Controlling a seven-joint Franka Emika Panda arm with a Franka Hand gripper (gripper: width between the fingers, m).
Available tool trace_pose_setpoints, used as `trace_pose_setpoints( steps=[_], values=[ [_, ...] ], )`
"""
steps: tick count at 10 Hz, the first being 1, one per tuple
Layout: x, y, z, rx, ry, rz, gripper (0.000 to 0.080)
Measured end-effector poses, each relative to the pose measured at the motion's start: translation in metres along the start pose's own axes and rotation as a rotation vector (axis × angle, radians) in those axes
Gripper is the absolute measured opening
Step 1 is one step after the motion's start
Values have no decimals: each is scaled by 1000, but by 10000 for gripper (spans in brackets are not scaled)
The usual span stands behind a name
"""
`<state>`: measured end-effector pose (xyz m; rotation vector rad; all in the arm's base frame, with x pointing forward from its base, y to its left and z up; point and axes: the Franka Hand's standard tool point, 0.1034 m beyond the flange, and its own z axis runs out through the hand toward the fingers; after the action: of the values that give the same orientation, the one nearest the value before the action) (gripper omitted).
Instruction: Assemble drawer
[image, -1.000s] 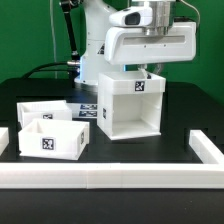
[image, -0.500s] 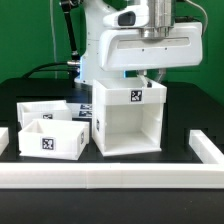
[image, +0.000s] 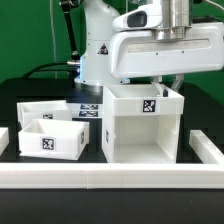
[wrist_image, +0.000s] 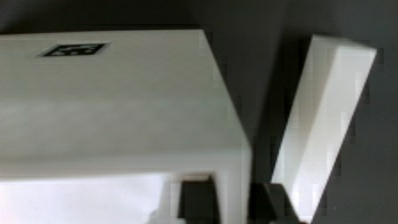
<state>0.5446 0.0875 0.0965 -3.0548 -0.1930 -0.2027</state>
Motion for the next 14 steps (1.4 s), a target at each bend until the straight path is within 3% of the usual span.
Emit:
trace_pose_setpoints(
  steps=[3,8,11,14],
  values=[
    [0,-1,-1,0,1,9,38],
    [2,-6,-2,12,35,363,38],
    [13,2,-6,42,65,556,41],
    [22,-9,-5,55,71,725,41]
  ],
)
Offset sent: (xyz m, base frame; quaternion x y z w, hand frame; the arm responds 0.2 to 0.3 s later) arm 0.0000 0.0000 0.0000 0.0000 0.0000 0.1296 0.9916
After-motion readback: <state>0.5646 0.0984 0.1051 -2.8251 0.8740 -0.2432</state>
